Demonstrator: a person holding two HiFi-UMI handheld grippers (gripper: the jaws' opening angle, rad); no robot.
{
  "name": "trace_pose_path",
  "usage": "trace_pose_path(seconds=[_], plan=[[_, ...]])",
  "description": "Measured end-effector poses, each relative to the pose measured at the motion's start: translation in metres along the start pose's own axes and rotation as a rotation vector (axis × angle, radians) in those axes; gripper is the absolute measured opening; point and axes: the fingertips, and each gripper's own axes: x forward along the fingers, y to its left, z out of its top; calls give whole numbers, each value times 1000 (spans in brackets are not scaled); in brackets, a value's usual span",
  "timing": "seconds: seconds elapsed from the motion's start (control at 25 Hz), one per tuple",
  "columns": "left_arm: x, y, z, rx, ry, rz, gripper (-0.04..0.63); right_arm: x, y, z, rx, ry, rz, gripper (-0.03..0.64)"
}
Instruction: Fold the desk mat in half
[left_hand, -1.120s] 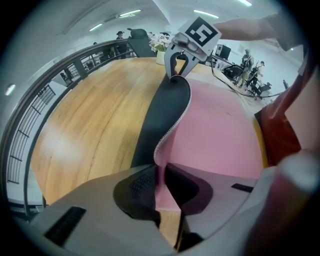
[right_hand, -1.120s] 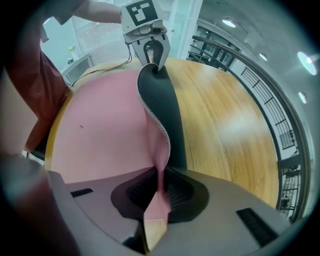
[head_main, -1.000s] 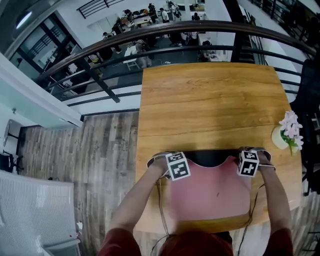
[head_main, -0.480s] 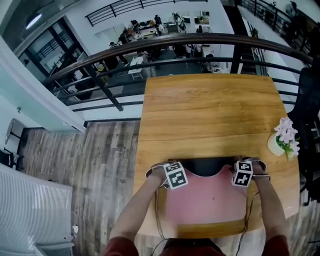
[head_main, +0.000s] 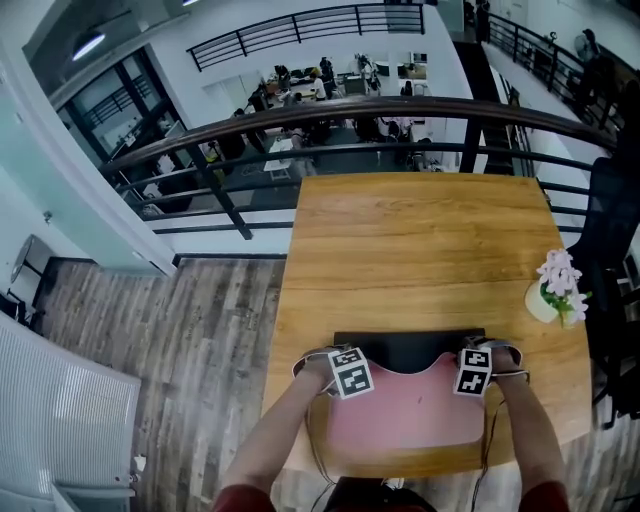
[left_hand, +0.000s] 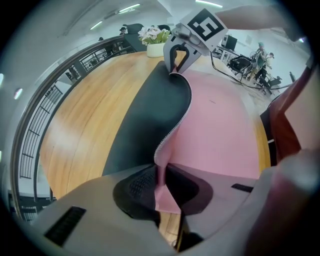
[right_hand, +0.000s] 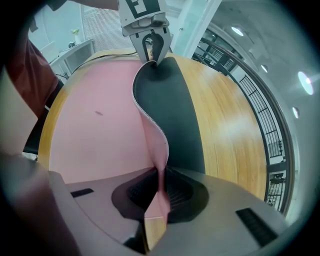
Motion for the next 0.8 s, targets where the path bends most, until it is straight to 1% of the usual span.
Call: trace_pose_path(seconds=[0.16,0.32,0.48,0.8], plan=[[-4,-17,-6,4,9,6,69,-5,18,3,-10,3,-6,46],[-7,-38,-11,12,14,16,69,-12,38,2,3,-3,-13,46],[-10,-50,-14,-5,1,35,69,-18,52,3,-6,-1,-33,46],[-11,-86,-22,9,30,48,67,-23,87,2,-9,-21,-39,45]])
